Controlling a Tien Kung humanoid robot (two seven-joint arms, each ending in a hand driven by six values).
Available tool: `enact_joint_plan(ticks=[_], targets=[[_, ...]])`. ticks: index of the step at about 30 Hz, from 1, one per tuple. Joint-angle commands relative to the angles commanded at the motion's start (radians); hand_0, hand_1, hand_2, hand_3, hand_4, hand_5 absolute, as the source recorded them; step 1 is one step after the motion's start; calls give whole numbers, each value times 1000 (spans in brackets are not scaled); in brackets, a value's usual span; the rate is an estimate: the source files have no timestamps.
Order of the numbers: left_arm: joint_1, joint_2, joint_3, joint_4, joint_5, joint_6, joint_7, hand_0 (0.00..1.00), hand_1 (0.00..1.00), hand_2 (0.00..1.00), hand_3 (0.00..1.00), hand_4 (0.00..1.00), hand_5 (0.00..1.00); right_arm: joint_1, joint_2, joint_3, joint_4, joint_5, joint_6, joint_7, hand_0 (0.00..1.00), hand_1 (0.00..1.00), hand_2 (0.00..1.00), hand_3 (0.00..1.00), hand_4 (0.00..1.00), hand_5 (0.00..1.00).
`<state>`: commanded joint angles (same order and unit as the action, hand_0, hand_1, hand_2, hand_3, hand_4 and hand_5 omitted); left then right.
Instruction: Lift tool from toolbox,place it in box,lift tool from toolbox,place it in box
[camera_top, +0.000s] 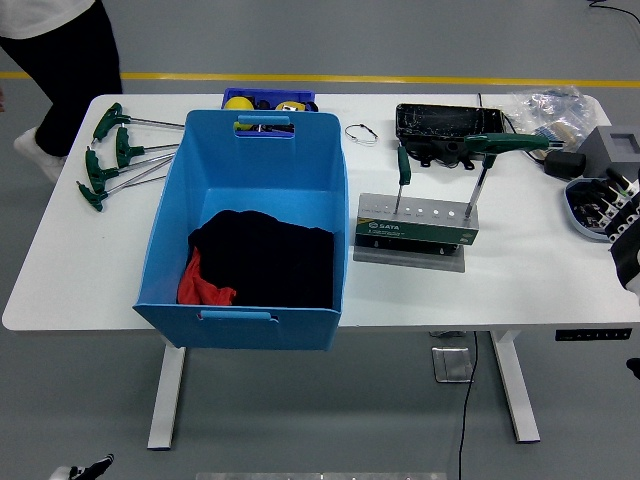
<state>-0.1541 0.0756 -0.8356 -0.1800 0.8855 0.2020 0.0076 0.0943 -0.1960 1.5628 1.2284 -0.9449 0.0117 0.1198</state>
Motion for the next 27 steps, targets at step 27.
enact_joint_plan(ticks=[27], targets=[[11,7,-26,0,41,0,12,715,741,752,690,697,641,-1,5,-5,-2,-8,-25,1,910,842,886,942,998,998]])
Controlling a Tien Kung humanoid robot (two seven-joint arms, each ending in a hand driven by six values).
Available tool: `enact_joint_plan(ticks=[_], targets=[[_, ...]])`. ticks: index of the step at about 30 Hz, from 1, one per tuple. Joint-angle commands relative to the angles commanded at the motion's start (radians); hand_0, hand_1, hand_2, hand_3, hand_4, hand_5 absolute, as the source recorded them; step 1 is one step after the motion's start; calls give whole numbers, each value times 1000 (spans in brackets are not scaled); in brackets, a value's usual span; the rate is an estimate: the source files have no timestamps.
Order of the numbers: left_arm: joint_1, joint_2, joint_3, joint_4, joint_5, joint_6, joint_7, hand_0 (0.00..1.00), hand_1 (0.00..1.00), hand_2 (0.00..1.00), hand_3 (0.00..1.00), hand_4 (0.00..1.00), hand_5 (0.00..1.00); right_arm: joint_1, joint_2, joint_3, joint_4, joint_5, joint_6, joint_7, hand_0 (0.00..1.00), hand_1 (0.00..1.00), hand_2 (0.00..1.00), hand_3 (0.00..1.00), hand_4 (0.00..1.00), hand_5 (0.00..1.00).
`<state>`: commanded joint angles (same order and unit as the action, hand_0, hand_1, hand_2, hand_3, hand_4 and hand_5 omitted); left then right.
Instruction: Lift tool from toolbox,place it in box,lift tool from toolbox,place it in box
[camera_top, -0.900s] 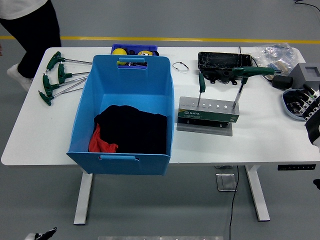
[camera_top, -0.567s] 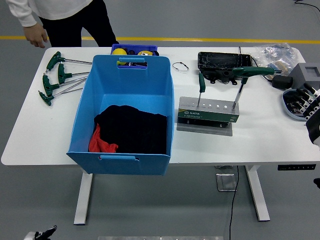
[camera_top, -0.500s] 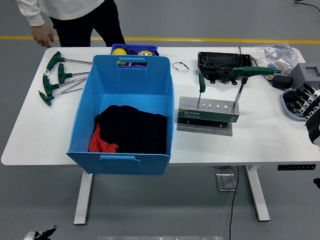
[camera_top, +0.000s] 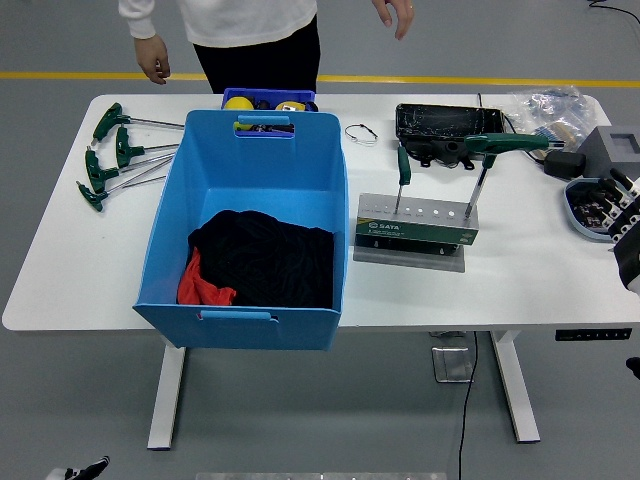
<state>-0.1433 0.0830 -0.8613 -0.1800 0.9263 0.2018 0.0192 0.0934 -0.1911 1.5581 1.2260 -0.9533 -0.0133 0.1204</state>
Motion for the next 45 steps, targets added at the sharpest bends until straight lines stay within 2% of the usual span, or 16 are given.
enact_joint_plan(ticks=[8,19,23,30,33,34,35,37,40,41,45], targets=[[10,-1,-15,0,28,-4,13,715,741,752,690,698,641,-4,3,0,3,-27,-23,2,910,842,894,950,998,998],[9,3,0,0,13,-3,5,716,733,744,690,697,641,-6,-7,17,13,-43,-30,0,903,845,900,958,998,998],[8,4,-1,0,11,-3,5,715,734,743,690,698,644,-6,-15,29,25,-112,-85,22,900,847,901,967,998,991],[6,5,-3,0,17,-4,7,716,734,740,691,697,645,-13,-47,28,86,-228,-174,46,901,859,914,975,998,967],[5,4,-4,0,18,-3,7,716,734,740,691,697,645,-9,-70,23,118,-311,-205,54,901,859,914,975,998,967],[4,5,-3,0,17,-4,7,716,734,740,691,697,645,-2,-86,14,137,-354,-218,55,901,859,914,975,998,967],[4,5,-3,0,16,-4,7,716,732,740,690,696,646,4,-99,6,149,-393,-224,55,936,898,942,998,998,938],[3,4,-2,0,15,-4,7,716,732,740,690,696,646,19,-130,-17,176,-476,-226,48,936,898,942,998,998,938],[3,4,-3,0,17,-5,8,716,732,740,690,696,646,59,-201,-73,228,-606,-202,27,936,898,942,998,998,938],[2,4,-3,0,17,-5,8,714,729,737,689,696,649,72,-220,-90,238,-645,-192,25,979,918,957,998,998,796],[-1,3,13,0,6,-7,10,714,729,737,689,696,649,154,-327,-199,246,-813,-149,86,979,918,957,998,998,796]])
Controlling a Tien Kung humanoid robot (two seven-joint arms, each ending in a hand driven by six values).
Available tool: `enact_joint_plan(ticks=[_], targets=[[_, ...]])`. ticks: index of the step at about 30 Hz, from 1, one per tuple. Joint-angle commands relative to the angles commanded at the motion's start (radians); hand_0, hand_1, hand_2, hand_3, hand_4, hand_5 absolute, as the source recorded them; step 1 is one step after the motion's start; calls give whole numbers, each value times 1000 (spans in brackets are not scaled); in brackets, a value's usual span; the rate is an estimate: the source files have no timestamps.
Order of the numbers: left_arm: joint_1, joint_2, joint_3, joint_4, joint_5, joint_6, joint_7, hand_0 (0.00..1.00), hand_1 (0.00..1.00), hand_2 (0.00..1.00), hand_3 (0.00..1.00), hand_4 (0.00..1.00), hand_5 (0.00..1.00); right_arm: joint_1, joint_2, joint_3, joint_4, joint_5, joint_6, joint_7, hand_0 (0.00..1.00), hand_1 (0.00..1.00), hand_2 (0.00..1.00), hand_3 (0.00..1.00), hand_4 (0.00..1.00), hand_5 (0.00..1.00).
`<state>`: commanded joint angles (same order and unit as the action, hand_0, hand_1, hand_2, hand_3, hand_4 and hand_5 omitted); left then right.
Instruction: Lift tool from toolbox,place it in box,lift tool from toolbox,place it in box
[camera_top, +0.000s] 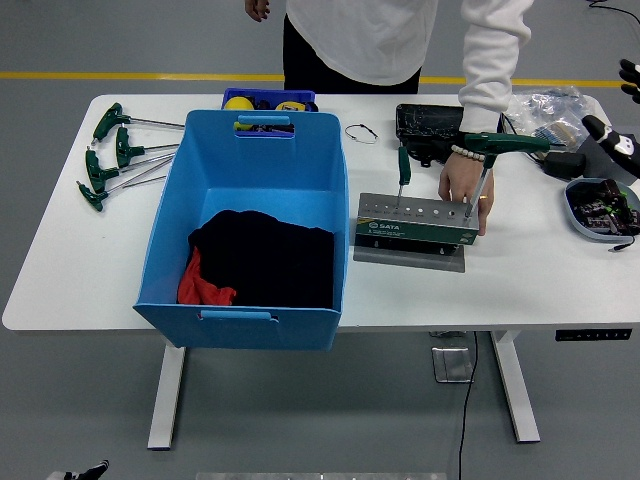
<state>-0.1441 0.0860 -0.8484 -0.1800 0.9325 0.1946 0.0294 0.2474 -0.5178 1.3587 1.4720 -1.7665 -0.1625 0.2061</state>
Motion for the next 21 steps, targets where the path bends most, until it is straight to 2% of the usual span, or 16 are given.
enact_joint_plan(ticks=[1,2,5,10,14,15,20,21], targets=[[-1,0,4,0,-1,-1,0,714,729,737,689,696,649,20,-26,-29,-1,-45,4,14,979,918,957,998,998,796],[-1,1,6,0,0,-2,-1,716,729,735,689,696,650,37,-47,-52,-2,-84,5,22,992,926,964,998,998,676],[-2,0,10,0,-7,-1,-2,716,729,735,689,696,650,92,-90,-129,-13,-179,5,30,992,926,964,998,998,676],[-6,0,27,0,-21,-2,-3,717,728,732,690,696,650,191,-115,-259,-71,-213,-9,19,993,923,958,989,998,639],[-8,-1,35,0,-26,-2,-3,717,728,732,690,696,650,273,-104,-350,-138,-211,-19,5,993,923,958,989,998,639],[-9,-1,37,0,-27,-2,-3,717,728,732,691,696,647,292,-96,-365,-157,-202,-17,3,984,910,935,961,998,633],[-12,0,44,0,-27,-2,-4,717,728,732,691,696,647,393,-48,-428,-273,-156,6,-20,984,910,935,961,998,633],[-12,0,44,0,-27,-2,-4,717,728,730,690,696,647,411,-40,-441,-296,-152,12,-25,909,843,858,925,998,639]])
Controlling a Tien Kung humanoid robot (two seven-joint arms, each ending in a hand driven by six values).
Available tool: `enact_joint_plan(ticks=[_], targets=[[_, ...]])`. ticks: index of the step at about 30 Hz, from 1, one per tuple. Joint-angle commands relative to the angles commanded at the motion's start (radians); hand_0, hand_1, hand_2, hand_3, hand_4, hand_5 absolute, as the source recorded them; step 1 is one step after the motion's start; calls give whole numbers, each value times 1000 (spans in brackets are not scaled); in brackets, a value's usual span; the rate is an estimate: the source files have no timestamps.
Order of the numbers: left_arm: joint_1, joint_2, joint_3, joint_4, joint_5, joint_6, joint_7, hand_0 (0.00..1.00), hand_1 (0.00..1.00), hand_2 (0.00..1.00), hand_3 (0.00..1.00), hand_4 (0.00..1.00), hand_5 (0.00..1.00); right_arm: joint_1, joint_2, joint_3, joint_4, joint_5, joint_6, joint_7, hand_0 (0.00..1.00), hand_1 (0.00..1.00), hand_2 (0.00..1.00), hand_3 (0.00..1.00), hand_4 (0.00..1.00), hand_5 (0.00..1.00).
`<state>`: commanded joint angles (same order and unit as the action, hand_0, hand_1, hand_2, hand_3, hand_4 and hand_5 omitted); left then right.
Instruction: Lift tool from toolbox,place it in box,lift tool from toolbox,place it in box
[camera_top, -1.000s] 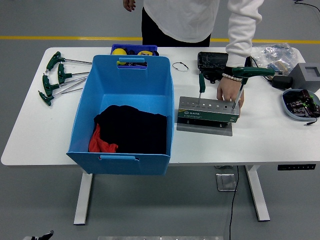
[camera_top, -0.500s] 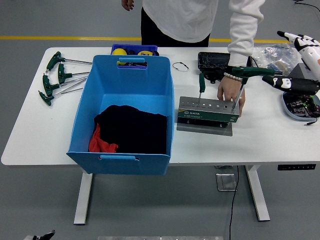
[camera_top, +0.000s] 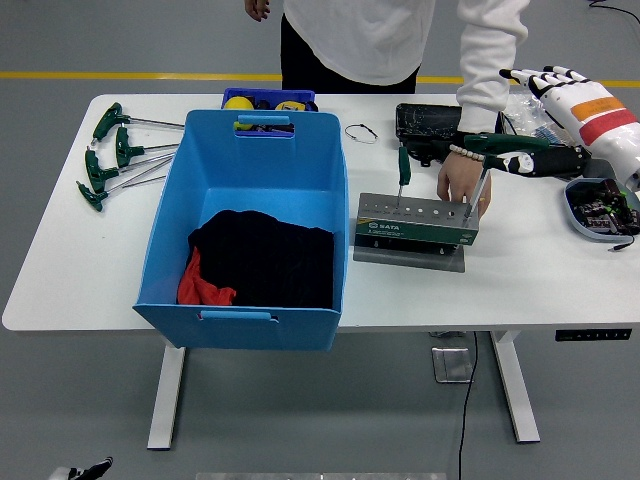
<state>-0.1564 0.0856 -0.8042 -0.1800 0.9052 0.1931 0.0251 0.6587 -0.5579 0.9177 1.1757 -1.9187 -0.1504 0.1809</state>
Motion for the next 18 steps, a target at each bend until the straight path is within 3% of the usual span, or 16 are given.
enact_joint_plan(ticks=[5,6,11,12,13,17,18], targets=[[-4,0,8,0,-4,0,-1,717,728,730,690,696,647,68,38,-52,-85,-19,32,-34,909,843,858,925,998,639],[-4,0,9,0,-4,-1,0,717,728,730,691,696,645,81,50,-61,-97,-26,45,-46,863,751,745,857,998,644],[-7,0,8,0,-4,1,-2,717,728,730,691,696,645,114,82,-89,-99,-69,124,-102,863,751,745,857,998,644],[-7,1,6,0,-2,1,-2,715,727,730,691,696,645,122,87,-97,-98,-75,139,-113,802,688,664,799,998,661],[-7,1,3,0,1,2,-2,715,727,730,691,696,645,131,94,-106,-100,-81,153,-124,802,688,664,799,998,661],[-9,1,3,0,8,1,2,715,727,730,691,696,645,162,119,-136,-119,-94,184,-156,802,688,664,799,998,661],[-9,1,4,0,8,0,2,717,726,730,690,696,644,167,123,-141,-125,-93,186,-161,700,568,557,676,998,753]])
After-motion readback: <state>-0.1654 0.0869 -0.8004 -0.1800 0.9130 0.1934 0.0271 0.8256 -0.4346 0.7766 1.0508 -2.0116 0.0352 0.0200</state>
